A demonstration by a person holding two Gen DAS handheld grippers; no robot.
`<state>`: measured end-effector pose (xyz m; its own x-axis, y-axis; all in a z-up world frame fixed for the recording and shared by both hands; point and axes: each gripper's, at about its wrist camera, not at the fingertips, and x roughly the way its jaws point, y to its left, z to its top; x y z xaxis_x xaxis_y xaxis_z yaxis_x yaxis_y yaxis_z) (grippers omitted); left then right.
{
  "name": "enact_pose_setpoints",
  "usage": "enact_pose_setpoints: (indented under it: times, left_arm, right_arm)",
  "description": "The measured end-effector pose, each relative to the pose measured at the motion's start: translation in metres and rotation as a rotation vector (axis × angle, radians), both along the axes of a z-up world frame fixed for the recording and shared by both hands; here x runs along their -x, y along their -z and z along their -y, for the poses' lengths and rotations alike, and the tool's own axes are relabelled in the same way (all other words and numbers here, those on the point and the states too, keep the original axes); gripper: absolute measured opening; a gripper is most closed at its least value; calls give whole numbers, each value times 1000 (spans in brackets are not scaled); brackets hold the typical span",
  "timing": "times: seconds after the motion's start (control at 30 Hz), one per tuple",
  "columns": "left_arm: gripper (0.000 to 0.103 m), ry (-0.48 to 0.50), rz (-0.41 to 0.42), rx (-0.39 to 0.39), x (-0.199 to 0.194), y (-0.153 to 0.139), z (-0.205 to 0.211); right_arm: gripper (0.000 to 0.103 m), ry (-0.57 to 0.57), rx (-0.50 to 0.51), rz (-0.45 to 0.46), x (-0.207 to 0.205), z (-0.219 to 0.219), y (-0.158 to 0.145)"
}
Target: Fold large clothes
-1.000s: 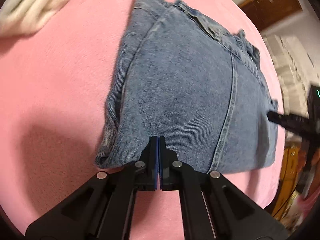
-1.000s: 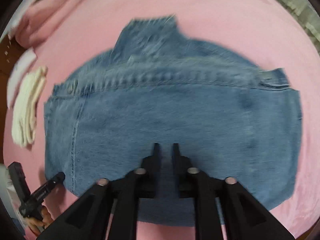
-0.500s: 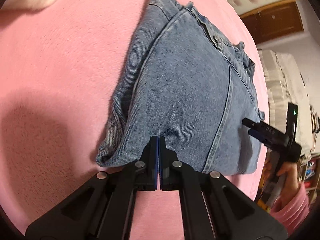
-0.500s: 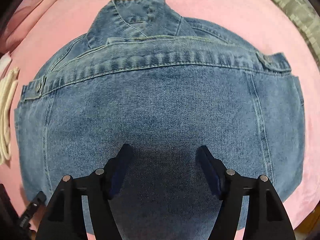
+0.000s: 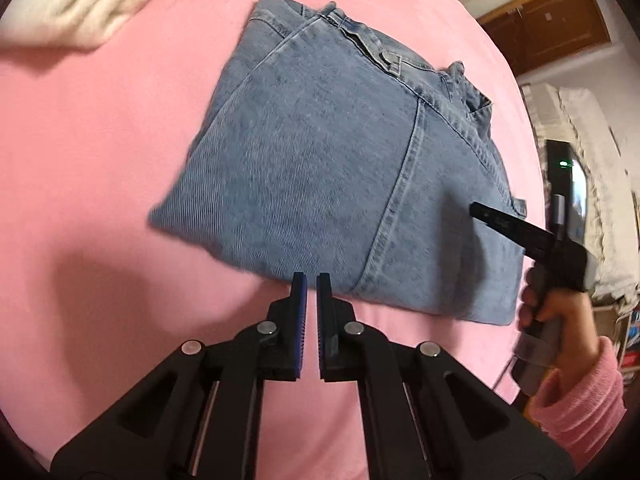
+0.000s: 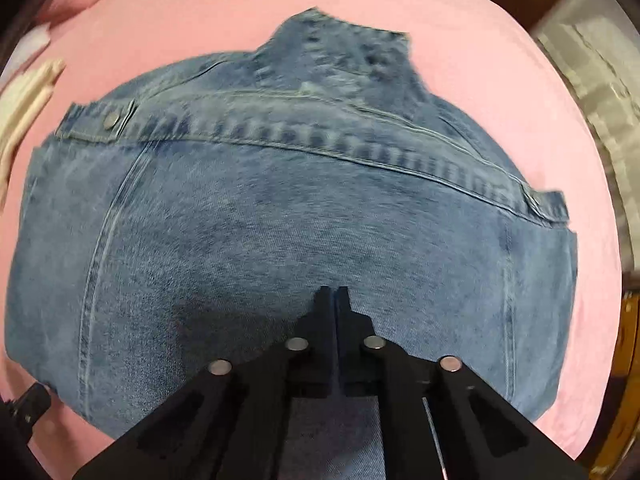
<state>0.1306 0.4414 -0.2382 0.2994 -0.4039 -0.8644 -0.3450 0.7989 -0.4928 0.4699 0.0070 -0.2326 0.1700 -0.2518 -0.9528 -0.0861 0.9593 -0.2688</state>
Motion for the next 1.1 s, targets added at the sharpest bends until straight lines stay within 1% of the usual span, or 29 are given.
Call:
enact_pose_setpoints:
  times: [0.07,0.1,0.17,0.23,0.3,0.33,0.37,0.4,0.43,0.47,0.5,0.57,0.6,0.73,0.8,0.9,1.0,1.1]
  left_arm:
    - [1,-62,-16,-9,6,-2,-3]
    - [1,-108,-30,-6,9,-1,-6]
    - [1,-210,-54,28,16,3,-15]
    - [1,-264,-60,53,19,7,-21]
    - [3,-286,-64,66,18,12,-25]
    - [9,-290,-62,72,17,14,-26]
    - [18,-293,-56,82,16,14,-27]
    - [24,-306,-47,101,17,14,-28]
    - [42,-322,-40,124,17,15,-29]
    - [56,-339,-28,151,18,15,-30]
    - [59,-358,-4,180,19,16,-31]
    - [61,-383,30,205,18,18,-32]
    - [61,-388,32,203,17,21,-32]
    - [61,-420,36,170,1,31,-30]
    - [63,-449,36,176,-4,39,-30]
    - [64,-486,65,177,-6,48,-29]
    - [64,-484,79,134,-13,51,-25]
    - [71,-474,97,94,-18,51,-18]
  right_arm:
    - [1,-10,14,-2,2,-3,5]
    - [1,-19,24,-2,3,-6,8]
    - [1,-41,47,-4,2,-11,14]
    - [1,-70,74,-5,3,-16,21]
    - [2,-101,98,-15,3,-20,27]
    - [3,-120,105,-26,1,-22,32]
    - [3,-133,111,-35,0,-21,37]
    - [3,-146,117,-47,0,-21,39]
    - [4,-152,114,-61,-1,-21,39]
    - [4,-150,104,-75,-3,-21,40]
    - [4,-147,88,-93,-6,-19,41]
    - [4,-116,27,-130,-13,-10,40]
    - [4,-90,-15,-151,-19,-3,40]
    - [4,-36,-124,-233,-34,13,41]
    - [4,-13,-173,-267,-41,22,42]
    - [4,40,-285,-327,-53,42,43]
    - [4,33,-319,-367,-59,48,45]
    - [4,23,-339,-400,-67,55,46]
